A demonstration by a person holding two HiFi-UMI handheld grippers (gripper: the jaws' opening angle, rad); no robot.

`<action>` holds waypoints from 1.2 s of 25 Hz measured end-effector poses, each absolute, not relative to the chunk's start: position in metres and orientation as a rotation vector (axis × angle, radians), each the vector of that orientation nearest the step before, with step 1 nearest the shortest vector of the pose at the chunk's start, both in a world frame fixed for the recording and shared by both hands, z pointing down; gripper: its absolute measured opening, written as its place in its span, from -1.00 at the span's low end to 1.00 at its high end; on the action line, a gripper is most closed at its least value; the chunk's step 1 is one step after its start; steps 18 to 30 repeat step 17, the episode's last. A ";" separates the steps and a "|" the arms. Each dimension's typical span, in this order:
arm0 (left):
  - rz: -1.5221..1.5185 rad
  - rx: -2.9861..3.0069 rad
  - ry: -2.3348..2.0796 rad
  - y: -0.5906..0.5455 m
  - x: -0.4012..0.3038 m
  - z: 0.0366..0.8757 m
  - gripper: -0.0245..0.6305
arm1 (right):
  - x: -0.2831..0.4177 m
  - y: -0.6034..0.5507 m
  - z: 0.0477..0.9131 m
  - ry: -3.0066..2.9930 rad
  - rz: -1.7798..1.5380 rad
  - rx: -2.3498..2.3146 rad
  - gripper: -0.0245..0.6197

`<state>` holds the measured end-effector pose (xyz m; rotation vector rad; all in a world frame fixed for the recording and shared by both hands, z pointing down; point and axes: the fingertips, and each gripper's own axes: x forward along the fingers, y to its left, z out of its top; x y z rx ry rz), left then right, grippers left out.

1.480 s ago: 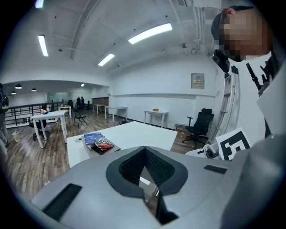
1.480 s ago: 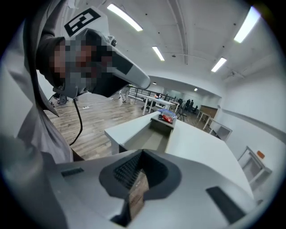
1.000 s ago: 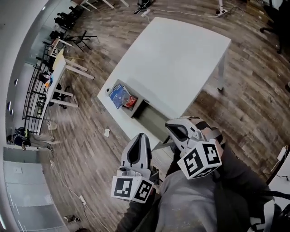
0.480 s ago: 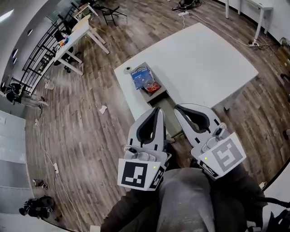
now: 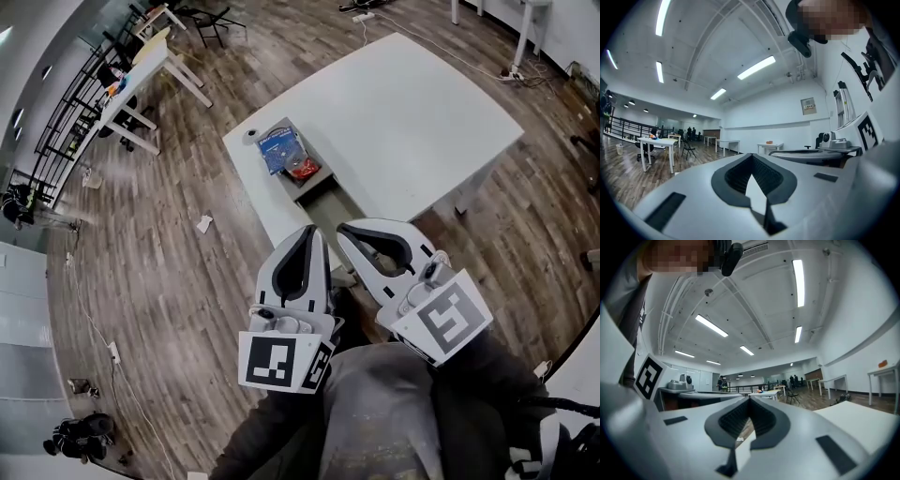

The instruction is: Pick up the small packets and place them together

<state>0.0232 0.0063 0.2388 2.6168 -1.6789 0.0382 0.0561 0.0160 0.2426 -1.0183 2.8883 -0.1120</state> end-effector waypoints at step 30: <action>0.050 2.594 -1.691 0.010 0.009 0.242 -0.92 | 0.040 0.021 0.246 2.915 -0.113 -0.968 -0.91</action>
